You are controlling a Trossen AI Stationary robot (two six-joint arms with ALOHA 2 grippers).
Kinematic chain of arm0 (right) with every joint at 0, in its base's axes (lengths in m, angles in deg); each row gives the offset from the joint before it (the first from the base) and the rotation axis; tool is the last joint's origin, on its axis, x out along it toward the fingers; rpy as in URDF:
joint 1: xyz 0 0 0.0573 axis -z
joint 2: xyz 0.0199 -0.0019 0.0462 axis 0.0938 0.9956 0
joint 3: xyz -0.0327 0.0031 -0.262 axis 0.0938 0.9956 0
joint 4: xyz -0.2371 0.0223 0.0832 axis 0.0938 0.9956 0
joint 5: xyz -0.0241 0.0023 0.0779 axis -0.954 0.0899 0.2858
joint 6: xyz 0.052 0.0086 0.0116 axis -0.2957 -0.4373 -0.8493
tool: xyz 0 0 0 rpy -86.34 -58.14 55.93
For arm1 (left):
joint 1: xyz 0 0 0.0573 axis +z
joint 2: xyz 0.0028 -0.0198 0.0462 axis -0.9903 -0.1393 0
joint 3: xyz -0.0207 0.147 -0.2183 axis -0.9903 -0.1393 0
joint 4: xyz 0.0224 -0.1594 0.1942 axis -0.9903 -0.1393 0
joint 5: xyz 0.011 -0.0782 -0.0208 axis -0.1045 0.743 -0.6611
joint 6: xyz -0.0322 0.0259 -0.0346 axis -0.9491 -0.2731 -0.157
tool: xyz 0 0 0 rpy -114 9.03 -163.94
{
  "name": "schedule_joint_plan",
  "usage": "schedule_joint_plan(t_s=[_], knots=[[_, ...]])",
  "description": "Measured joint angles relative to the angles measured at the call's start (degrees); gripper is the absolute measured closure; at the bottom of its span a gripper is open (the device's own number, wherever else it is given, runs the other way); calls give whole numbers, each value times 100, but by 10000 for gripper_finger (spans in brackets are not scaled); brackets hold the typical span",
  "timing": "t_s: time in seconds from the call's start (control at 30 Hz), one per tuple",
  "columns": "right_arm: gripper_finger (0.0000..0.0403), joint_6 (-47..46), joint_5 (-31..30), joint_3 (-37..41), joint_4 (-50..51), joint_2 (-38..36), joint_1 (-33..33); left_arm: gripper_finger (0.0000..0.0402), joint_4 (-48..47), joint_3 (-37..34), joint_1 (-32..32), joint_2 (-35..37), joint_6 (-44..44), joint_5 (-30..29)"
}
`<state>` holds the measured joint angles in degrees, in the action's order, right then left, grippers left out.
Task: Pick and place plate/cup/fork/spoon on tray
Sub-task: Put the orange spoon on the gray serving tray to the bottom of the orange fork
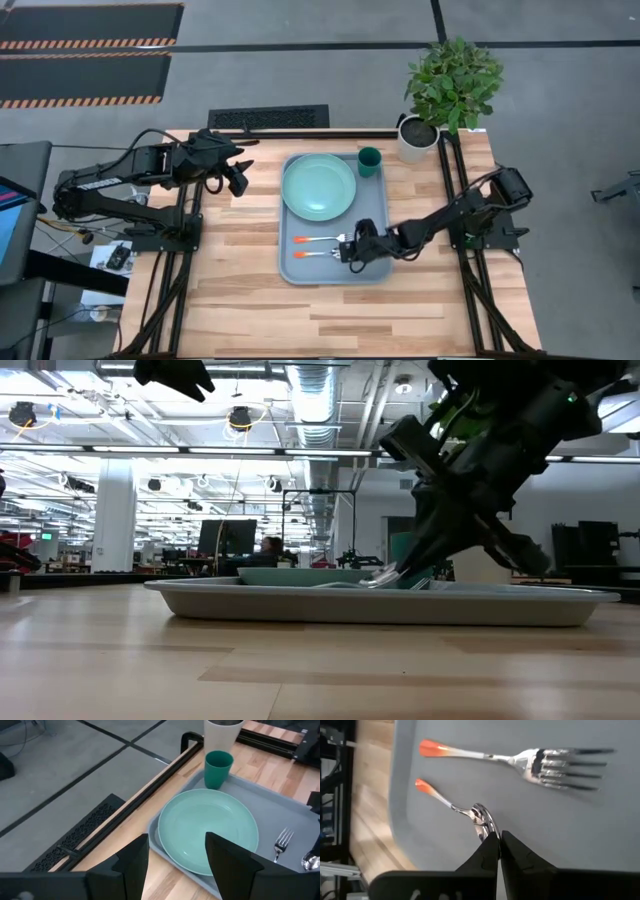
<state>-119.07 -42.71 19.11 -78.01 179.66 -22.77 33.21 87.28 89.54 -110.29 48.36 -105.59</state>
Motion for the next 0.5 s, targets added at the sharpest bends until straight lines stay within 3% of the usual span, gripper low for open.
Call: schedule_joint_plan(t_s=[0.5], knots=[[360, 155, 185, 0, 14, 0, 118, 217, 0, 1, 0, 2, -4, -11]])
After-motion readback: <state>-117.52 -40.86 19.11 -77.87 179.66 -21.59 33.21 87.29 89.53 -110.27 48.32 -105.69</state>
